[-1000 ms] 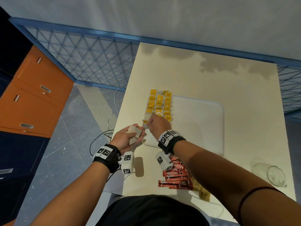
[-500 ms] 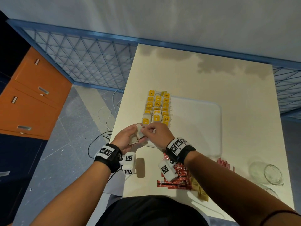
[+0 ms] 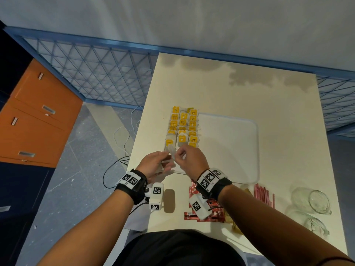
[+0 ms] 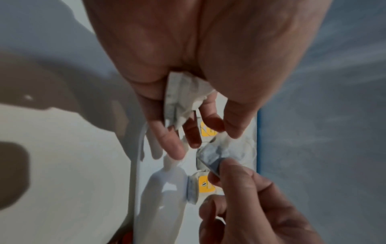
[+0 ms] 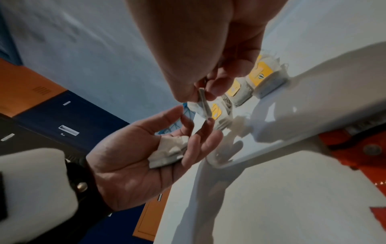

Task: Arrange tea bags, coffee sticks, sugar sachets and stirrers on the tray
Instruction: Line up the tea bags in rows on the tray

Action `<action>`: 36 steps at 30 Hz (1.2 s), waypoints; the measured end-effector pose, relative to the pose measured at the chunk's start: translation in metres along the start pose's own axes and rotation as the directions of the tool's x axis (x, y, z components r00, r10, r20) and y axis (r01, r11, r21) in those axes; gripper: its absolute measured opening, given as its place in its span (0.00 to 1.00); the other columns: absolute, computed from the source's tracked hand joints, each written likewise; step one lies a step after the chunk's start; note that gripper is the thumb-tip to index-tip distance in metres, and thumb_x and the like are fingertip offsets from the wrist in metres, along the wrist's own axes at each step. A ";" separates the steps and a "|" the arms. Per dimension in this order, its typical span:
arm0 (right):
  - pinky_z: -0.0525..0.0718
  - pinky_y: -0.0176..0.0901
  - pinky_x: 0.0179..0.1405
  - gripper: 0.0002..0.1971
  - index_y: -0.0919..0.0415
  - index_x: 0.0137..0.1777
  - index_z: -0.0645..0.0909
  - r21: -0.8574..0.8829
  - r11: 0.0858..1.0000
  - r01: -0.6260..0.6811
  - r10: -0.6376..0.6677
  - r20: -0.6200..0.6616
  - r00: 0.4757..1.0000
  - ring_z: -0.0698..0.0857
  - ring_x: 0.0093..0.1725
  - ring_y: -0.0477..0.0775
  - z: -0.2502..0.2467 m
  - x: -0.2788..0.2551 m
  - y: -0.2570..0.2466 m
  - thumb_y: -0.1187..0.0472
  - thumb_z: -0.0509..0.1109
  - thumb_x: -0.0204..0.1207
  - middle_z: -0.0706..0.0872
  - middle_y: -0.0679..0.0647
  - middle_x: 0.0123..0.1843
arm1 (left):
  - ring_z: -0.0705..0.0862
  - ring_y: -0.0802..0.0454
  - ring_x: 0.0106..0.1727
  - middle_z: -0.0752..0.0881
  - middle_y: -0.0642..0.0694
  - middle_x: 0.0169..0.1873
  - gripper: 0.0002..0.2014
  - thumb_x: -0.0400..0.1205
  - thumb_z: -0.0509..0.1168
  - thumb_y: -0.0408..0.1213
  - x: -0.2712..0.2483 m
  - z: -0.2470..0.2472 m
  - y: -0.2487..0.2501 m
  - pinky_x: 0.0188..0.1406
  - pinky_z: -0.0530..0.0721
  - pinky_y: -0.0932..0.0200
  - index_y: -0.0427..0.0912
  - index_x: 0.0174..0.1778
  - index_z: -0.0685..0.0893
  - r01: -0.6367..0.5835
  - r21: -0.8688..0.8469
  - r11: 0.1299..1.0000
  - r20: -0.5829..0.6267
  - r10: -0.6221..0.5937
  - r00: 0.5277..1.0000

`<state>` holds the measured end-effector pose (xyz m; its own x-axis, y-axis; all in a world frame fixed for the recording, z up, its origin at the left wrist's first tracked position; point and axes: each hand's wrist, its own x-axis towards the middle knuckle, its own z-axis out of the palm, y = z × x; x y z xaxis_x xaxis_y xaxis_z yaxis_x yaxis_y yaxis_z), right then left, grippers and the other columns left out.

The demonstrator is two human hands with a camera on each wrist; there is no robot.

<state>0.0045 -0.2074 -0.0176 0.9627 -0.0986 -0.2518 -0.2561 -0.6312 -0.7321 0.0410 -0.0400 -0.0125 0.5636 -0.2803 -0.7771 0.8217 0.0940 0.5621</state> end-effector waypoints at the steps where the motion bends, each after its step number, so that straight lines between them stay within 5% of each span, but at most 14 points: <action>1: 0.82 0.47 0.39 0.05 0.50 0.43 0.82 -0.008 1.000 0.007 -0.007 0.012 1.000 0.84 0.39 0.47 0.000 -0.001 -0.001 0.52 0.72 0.80 0.88 0.44 0.40 | 0.88 0.43 0.45 0.89 0.36 0.46 0.08 0.88 0.66 0.38 0.000 0.001 0.001 0.37 0.90 0.57 0.35 0.51 0.83 -0.009 0.027 1.000 0.010 0.009 1.000; 7: 0.85 0.52 0.46 0.08 0.53 0.47 0.89 0.027 0.997 0.077 -0.079 0.087 0.993 0.85 0.43 0.50 0.002 -0.006 -0.006 0.55 0.69 0.82 0.89 0.49 0.47 | 0.84 0.47 0.41 0.86 0.39 0.43 0.10 0.86 0.67 0.43 0.004 0.002 0.002 0.48 0.82 0.53 0.40 0.48 0.88 -0.061 0.067 0.996 0.129 0.052 0.990; 14: 0.85 0.50 0.46 0.09 0.50 0.45 0.88 0.145 0.988 0.048 -0.050 0.006 0.999 0.84 0.40 0.43 -0.002 -0.008 0.011 0.62 0.67 0.78 0.91 0.44 0.48 | 0.79 0.55 0.28 0.86 0.36 0.40 0.10 0.87 0.61 0.24 0.008 0.001 -0.001 0.29 0.84 0.63 0.32 0.56 0.88 -0.062 0.104 0.993 0.084 0.053 0.995; 19: 0.84 0.46 0.57 0.14 0.49 0.68 0.83 0.197 0.980 0.017 -0.031 0.068 0.997 0.85 0.53 0.46 -0.007 0.002 0.016 0.55 0.68 0.84 0.84 0.45 0.56 | 0.77 0.50 0.33 0.85 0.33 0.42 0.11 0.88 0.59 0.25 0.008 0.001 -0.003 0.29 0.82 0.65 0.29 0.56 0.87 -0.056 0.156 0.986 0.120 0.037 0.992; 24: 0.82 0.45 0.57 0.07 0.51 0.57 0.86 0.092 0.995 0.028 -0.037 0.100 0.994 0.83 0.55 0.47 -0.009 0.011 0.015 0.52 0.72 0.82 0.84 0.45 0.56 | 0.80 0.46 0.36 0.83 0.34 0.39 0.09 0.88 0.61 0.27 0.008 0.005 -0.002 0.28 0.79 0.66 0.32 0.51 0.88 -0.041 0.191 0.981 0.113 0.019 0.993; 30: 0.85 0.49 0.48 0.06 0.50 0.55 0.85 -0.120 0.993 -0.004 0.016 0.103 0.995 0.88 0.50 0.55 -0.010 0.033 0.021 0.51 0.70 0.84 0.91 0.49 0.50 | 0.86 0.45 0.31 0.87 0.31 0.48 0.16 0.86 0.66 0.28 0.008 0.002 0.002 0.33 0.87 0.55 0.28 0.68 0.79 0.070 0.163 0.984 -0.006 -0.070 0.998; 36: 0.85 0.51 0.47 0.05 0.48 0.53 0.83 -0.338 0.941 0.000 0.029 0.079 0.996 0.86 0.49 0.59 -0.006 0.051 0.023 0.51 0.66 0.85 0.89 0.49 0.51 | 0.82 0.34 0.52 0.86 0.23 0.61 0.21 0.82 0.66 0.19 0.001 -0.006 0.004 0.44 0.92 0.40 0.29 0.72 0.76 0.132 -0.021 0.991 0.030 -0.131 0.991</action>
<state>0.0478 -0.2319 -0.0436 0.9451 -0.0554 -0.3220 -0.2119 -0.8541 -0.4750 0.0457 -0.0337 -0.0124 0.4480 -0.3184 -0.8354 0.8905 0.0764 0.4485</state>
